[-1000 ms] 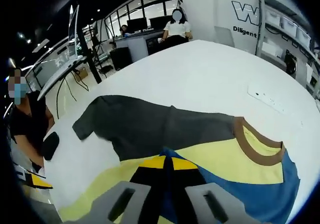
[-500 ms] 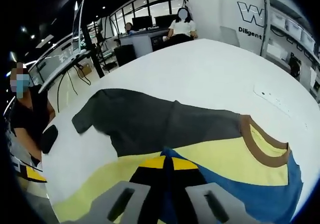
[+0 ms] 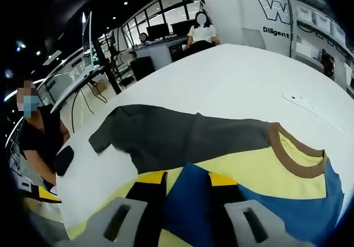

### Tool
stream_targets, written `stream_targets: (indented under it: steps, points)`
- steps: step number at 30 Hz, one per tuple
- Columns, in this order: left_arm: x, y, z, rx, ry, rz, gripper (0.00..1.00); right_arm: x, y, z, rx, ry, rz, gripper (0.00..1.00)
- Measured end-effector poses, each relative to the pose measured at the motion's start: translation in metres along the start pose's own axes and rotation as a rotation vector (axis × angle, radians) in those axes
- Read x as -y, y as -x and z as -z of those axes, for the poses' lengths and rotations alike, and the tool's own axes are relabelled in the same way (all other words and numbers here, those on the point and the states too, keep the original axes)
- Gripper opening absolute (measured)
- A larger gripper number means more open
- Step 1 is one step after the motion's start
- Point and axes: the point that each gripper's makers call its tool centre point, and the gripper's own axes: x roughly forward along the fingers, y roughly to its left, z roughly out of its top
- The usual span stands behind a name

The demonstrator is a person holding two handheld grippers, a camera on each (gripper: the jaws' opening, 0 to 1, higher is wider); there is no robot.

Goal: Fold the garment on the visible template until the final outline fits inside the template.

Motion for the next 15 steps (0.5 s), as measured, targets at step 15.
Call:
stream_targets:
  steps: [15]
  points:
    - [0.000,0.000,-0.001,0.005,-0.010,-0.009,0.99,0.043,0.041,0.005,0.057,-0.039,0.058,0.57]
